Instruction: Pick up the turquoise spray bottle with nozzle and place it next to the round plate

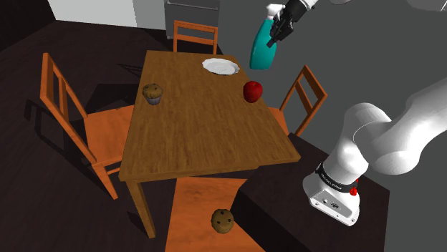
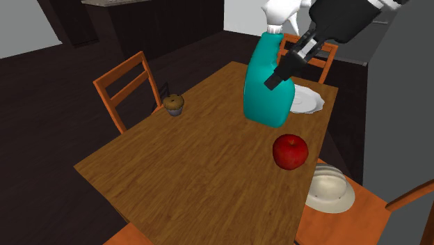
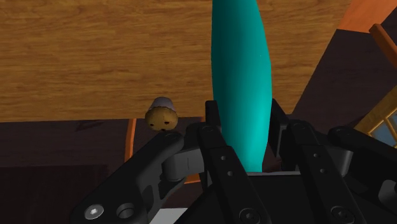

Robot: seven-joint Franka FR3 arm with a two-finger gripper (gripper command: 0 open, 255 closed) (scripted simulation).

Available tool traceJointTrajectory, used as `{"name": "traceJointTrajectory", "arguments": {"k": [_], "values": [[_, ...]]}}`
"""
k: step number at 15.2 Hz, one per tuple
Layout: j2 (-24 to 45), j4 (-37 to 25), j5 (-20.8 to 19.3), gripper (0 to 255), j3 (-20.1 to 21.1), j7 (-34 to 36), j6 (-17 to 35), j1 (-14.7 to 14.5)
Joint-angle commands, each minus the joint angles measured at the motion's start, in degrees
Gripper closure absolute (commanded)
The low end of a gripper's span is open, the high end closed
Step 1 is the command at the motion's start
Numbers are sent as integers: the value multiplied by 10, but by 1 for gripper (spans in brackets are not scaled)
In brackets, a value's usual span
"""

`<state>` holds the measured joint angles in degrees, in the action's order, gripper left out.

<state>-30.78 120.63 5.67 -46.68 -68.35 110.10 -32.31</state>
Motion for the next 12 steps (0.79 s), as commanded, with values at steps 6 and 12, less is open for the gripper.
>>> {"name": "traceJointTrajectory", "arguments": {"k": [6,12], "values": [[4,-51,2,255,8,15,-45,-4],[139,-106,89,255,-126,-79,-5,-92]]}}
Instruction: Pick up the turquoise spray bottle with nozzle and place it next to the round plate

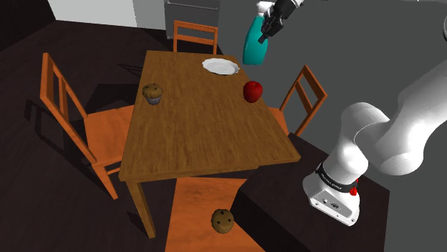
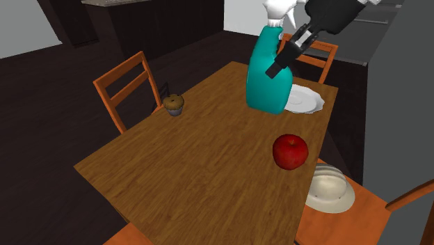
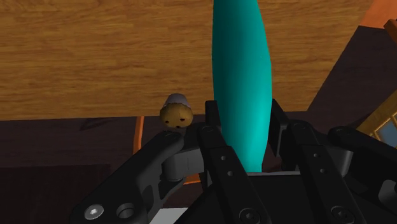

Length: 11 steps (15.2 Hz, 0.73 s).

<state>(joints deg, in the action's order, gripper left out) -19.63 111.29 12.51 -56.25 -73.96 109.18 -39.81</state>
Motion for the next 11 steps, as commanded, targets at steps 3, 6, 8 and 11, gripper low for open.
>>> {"name": "traceJointTrajectory", "arguments": {"k": [3,6,8,11], "values": [[144,-55,128,255,-141,-107,-6,-79],[341,-117,319,255,-183,-223,-82,-23],[396,-155,365,255,-122,-244,-98,61],[474,-217,422,255,-70,-262,-119,145]]}}
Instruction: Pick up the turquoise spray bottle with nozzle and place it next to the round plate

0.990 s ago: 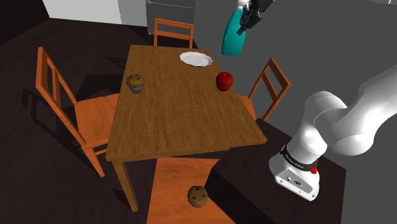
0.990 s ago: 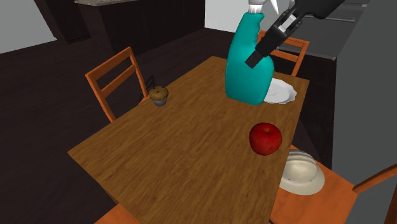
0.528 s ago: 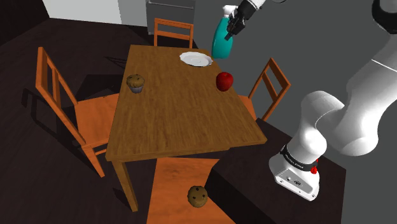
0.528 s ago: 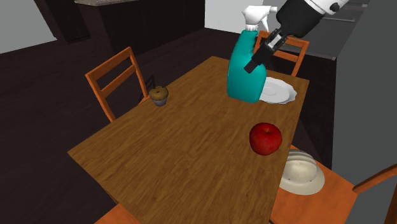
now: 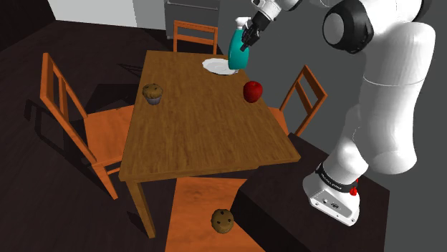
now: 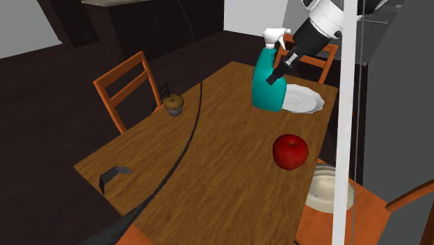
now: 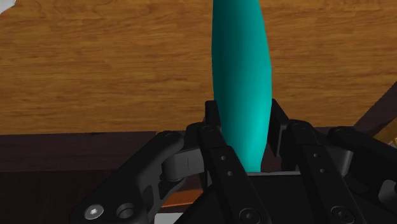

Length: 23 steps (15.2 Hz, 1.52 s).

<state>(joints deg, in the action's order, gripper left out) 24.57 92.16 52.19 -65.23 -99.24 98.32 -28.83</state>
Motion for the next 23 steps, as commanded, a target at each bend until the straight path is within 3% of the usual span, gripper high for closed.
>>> {"name": "traceJointTrajectory", "arguments": {"k": [1,9,11,13,23], "values": [[55,-48,42,255,35,-11,-16,59],[240,-282,138,255,132,16,-49,235],[294,-372,157,255,154,40,-59,285],[364,-503,174,255,178,81,-73,351],[373,-430,182,255,182,36,-24,321]]}}
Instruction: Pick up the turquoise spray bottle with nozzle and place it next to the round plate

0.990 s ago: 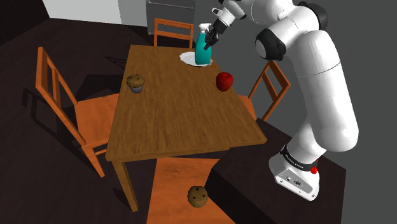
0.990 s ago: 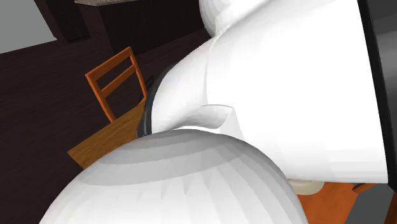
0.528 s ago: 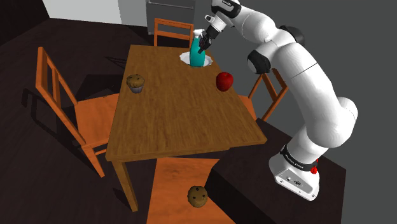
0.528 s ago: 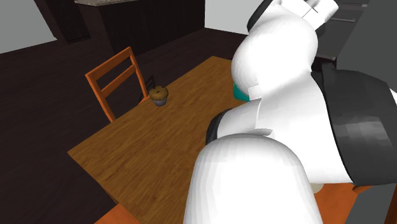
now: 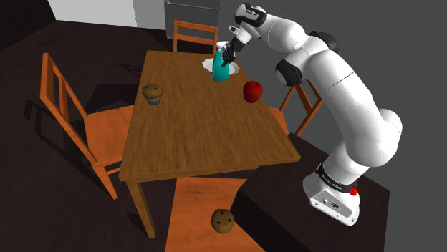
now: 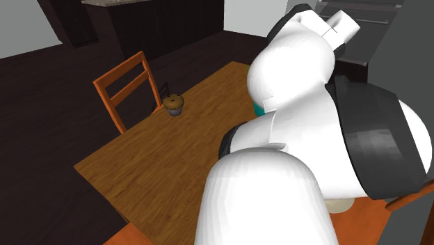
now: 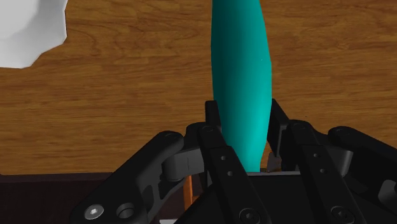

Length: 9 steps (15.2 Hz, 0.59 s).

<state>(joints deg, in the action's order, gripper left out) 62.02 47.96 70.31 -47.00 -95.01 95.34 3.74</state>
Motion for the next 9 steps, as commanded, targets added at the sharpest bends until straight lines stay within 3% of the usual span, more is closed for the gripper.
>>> {"name": "traceJointTrajectory", "arguments": {"k": [1,9], "values": [[0,16,2,255,1,-10,10,-6],[11,33,8,255,5,-26,28,-12]]}}
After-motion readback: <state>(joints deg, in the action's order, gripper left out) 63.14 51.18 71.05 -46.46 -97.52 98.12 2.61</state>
